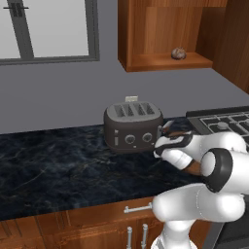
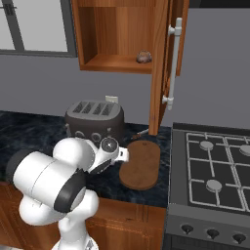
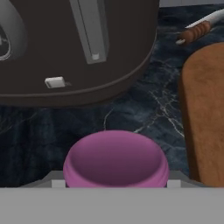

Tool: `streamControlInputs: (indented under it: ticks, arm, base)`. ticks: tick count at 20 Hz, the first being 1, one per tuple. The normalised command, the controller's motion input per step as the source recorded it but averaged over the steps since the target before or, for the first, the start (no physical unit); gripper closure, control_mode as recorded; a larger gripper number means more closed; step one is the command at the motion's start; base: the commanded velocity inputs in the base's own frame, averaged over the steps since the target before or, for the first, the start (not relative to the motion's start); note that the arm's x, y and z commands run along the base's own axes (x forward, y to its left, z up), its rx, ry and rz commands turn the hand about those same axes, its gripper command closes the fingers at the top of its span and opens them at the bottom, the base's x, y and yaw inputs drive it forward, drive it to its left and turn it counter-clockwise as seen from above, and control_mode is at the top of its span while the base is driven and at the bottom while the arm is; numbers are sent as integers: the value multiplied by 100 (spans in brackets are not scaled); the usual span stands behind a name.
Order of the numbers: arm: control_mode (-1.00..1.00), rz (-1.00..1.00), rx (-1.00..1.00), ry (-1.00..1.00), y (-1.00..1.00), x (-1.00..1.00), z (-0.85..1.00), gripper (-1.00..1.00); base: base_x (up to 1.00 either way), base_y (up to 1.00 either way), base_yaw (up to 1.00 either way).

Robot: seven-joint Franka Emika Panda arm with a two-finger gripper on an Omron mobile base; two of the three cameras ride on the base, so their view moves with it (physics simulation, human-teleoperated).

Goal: Pick the bread, place it on the cutting board, pick the jam, place it on the counter, and close the cabinet.

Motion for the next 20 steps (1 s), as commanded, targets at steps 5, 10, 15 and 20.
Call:
streamControlInputs:
  ticks: [5, 10, 15, 20]
  arm:
    - [-100, 0, 0, -8, 6, 0, -19, 100]
    - [-100, 0, 0, -3, 2, 0, -5, 100]
    - [-100, 0, 0, -2, 0, 0, -5, 100]
    - [-100, 0, 0, -2, 0, 0, -8, 100]
  base:
    - [0, 0, 0]
    - [0, 0, 0]
    - [0, 0, 0]
    - [0, 0, 0]
